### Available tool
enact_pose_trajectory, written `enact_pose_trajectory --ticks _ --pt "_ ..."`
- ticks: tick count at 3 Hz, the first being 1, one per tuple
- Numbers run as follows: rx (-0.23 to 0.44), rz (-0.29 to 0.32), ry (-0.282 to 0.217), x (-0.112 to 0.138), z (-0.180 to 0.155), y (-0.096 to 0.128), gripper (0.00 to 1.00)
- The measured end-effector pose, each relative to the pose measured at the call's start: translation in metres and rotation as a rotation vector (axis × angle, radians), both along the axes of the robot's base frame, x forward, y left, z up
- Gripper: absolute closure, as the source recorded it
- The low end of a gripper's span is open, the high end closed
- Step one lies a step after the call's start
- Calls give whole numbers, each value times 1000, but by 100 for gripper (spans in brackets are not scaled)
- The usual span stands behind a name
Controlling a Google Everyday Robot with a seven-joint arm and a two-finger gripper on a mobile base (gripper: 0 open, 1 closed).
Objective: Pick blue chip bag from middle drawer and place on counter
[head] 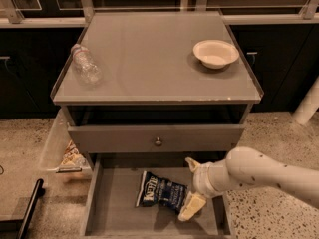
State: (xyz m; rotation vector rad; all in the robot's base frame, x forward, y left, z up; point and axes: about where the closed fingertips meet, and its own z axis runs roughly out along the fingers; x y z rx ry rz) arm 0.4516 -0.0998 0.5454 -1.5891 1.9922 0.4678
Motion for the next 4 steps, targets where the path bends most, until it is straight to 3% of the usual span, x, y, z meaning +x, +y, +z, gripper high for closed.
enact_pose_trajectory --ticks 2,4 --pt "47 83 -45 13 -81 45 0" --pt "68 119 -122 31 -118 56 0"
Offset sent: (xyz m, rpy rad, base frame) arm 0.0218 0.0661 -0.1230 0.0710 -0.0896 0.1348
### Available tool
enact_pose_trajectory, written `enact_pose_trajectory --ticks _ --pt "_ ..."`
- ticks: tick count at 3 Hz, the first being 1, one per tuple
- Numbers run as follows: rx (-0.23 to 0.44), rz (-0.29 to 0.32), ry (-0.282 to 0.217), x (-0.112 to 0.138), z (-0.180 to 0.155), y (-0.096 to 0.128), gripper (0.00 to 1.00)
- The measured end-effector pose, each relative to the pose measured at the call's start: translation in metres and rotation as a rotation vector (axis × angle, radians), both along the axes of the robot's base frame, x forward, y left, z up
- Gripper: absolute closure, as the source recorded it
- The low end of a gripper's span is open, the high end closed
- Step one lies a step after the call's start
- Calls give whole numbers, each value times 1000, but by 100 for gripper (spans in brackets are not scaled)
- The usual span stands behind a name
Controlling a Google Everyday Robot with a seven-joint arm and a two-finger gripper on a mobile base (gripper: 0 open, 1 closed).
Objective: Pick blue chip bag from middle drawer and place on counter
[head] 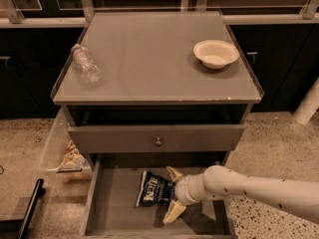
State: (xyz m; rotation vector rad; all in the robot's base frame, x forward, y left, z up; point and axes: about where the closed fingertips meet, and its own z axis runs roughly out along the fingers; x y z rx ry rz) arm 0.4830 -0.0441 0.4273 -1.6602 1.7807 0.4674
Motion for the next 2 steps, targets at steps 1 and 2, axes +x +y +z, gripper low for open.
enact_pose_trajectory --ticks 1,2 --pt "1 9 -11 6 -13 0 0" --pt "3 11 -4 9 -26 -1 0"
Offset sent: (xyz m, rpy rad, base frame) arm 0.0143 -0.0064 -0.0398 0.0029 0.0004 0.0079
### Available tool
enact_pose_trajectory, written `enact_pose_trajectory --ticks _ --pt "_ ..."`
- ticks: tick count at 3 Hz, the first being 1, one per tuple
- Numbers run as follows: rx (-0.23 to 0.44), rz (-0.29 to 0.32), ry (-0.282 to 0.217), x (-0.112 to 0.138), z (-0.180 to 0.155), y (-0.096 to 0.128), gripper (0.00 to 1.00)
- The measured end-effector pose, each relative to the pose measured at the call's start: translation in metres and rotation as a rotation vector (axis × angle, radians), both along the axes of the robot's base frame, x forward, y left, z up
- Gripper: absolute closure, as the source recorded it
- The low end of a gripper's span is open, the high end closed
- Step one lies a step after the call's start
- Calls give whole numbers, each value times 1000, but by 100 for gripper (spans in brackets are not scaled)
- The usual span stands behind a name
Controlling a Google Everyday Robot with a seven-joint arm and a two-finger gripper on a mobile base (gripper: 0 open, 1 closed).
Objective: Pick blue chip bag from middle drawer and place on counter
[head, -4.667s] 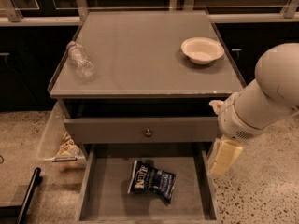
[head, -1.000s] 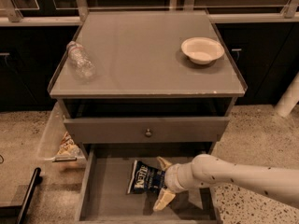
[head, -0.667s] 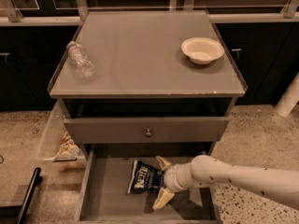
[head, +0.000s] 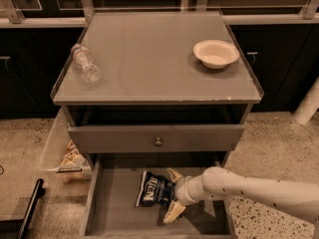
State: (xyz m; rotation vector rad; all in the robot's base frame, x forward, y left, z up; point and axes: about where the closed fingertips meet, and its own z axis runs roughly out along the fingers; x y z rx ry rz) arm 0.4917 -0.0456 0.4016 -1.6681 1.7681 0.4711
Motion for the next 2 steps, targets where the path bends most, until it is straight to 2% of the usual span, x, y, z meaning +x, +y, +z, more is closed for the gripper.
enact_pose_trajectory --ticks 2 --pt "12 -13 45 5 -25 -1 0"
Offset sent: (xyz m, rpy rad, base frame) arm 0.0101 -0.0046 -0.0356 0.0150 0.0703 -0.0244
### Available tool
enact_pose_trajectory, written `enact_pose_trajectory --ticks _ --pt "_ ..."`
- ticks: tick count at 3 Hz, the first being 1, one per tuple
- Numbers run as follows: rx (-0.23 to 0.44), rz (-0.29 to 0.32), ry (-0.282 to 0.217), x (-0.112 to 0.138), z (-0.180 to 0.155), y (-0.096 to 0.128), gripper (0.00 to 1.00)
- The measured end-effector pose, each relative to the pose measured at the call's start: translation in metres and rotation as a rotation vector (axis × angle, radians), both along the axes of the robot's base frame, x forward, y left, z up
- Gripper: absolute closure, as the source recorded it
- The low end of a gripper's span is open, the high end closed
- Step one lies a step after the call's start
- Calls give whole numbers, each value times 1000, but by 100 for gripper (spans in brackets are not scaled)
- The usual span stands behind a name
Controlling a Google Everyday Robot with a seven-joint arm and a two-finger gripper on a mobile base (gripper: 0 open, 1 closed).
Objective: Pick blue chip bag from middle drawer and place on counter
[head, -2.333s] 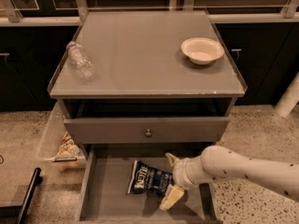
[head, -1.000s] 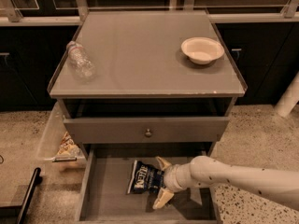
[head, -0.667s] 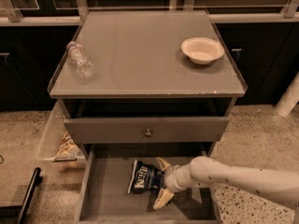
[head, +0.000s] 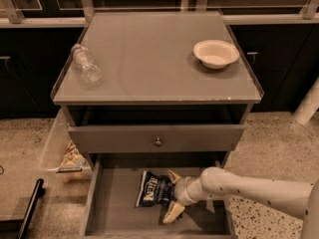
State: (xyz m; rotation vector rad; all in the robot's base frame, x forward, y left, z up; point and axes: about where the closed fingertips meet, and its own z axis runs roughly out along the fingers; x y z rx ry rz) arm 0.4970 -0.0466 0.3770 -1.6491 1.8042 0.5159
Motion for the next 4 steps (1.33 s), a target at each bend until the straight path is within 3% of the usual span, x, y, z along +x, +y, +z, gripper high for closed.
enact_pose_trajectory --ticks 1,4 --pt "0 0 0 0 0 0 19" --pt "10 2 7 -1 -1 1 88"
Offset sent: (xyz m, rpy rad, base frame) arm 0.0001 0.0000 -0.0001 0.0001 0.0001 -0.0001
